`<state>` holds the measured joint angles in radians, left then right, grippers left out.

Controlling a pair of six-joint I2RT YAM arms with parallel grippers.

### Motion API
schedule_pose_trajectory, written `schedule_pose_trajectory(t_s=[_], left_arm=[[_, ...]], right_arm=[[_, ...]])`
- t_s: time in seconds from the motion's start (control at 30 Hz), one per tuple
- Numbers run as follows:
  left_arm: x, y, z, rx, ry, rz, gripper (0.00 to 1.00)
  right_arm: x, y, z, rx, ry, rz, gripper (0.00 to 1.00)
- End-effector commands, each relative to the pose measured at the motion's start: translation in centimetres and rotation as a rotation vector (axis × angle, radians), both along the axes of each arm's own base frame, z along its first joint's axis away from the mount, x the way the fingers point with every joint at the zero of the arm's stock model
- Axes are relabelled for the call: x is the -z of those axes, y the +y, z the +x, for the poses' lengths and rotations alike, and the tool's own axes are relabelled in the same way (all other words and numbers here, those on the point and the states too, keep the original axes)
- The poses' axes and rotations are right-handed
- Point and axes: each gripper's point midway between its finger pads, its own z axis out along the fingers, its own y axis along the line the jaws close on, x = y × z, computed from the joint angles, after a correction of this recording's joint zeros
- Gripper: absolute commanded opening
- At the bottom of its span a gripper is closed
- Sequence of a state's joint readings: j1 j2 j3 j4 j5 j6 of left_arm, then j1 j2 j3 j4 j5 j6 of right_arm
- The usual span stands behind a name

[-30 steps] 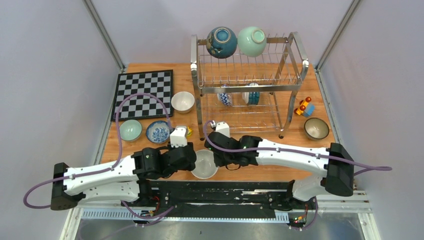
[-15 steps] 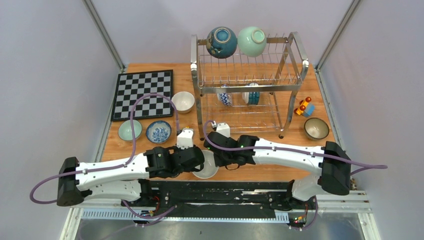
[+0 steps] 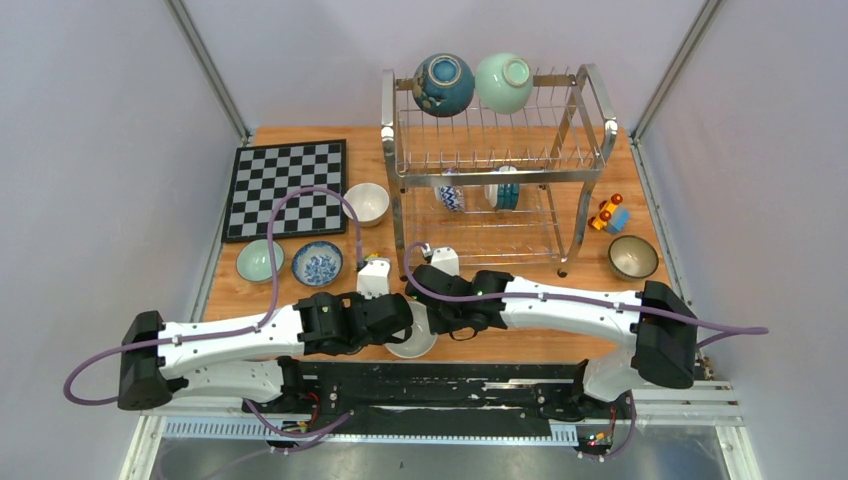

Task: Unload the bowls from the dish rack
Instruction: Place the bowl with the bowl.

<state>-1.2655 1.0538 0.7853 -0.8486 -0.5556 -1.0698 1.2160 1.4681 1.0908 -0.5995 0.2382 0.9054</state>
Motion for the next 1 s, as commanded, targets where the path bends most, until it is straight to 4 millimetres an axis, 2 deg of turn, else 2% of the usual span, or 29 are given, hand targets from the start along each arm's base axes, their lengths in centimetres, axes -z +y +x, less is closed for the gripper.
schedule_pose_trajectory(t_s=[0.0, 0.1, 0.3, 0.47, 0.7, 0.8, 0.97], left_arm=[[-0.2, -0.9, 0.0, 0.006, -0.001, -0.027, 0.15], [-0.1, -1.0, 0.0, 0.010, 0.001, -0.028, 0.22], [0.2, -1.5, -0.2, 0.027, 0.014, -0.038, 0.25], [0.7, -1.7, -0.5, 0.034, 0.029, -0.043, 0.22], [0.8, -1.8, -0.6, 0.038, 0.032, -0.052, 0.12], [0.7, -1.8, -0.6, 0.038, 0.031, -0.055, 0.00], [0.4, -1.8, -0.4, 0.037, 0.017, -0.070, 0.00]], right_arm=[[-1.2, 0.9, 1.0, 0.040, -0.018, 0.048, 0.00], [-1.4, 1.0, 1.0, 0.039, -0.020, 0.051, 0.00], [-1.5, 1.1, 1.1, 0.041, -0.024, 0.054, 0.00], [-1.8, 1.1, 1.3, 0.049, -0.035, 0.062, 0.00], [-2.2, 1.0, 1.4, 0.054, -0.047, 0.072, 0.00], [-2.2, 1.0, 1.4, 0.054, -0.048, 0.074, 0.00], [-2.5, 1.2, 1.2, 0.018, -0.048, 0.079, 0.00]])
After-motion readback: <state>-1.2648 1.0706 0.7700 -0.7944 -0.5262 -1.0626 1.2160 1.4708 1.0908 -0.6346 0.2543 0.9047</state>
